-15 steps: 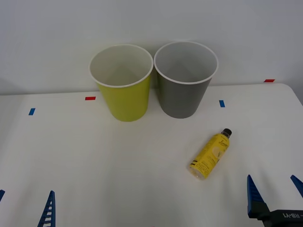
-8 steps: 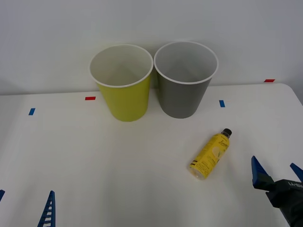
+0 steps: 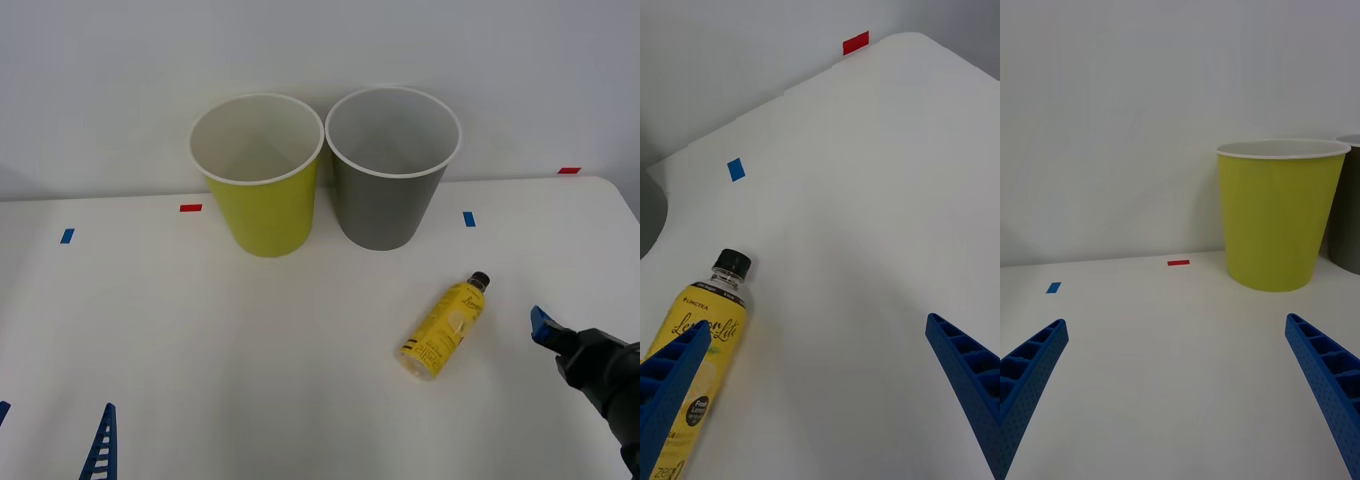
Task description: Put cans in the gray bin and PET bottles in the light green bin.
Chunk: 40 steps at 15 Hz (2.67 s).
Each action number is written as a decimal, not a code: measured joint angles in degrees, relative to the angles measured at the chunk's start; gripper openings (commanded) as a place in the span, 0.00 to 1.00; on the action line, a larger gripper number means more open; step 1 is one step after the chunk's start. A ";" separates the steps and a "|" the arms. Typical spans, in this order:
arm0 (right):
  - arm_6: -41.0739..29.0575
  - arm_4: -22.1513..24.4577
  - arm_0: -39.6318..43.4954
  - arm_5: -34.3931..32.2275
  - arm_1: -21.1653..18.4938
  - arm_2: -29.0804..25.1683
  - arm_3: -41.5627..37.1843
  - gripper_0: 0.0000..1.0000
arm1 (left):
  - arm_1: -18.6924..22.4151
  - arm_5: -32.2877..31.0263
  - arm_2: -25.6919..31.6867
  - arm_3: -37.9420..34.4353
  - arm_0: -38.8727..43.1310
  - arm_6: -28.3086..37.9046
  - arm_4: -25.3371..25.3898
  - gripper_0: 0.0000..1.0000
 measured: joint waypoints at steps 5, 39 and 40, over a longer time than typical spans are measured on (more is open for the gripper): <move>-5.58 -6.07 -8.84 17.80 -2.63 -0.12 -0.23 1.00 | 0.00 0.00 0.00 0.00 0.00 0.00 0.00 1.00; -35.13 -48.92 -61.67 29.86 -29.71 28.63 40.60 1.00 | 0.00 0.00 0.00 0.00 0.00 0.00 0.00 1.00; -34.84 -49.08 -62.46 29.86 -29.62 29.91 41.83 1.00 | 0.00 0.00 0.00 0.00 0.00 0.00 0.00 1.00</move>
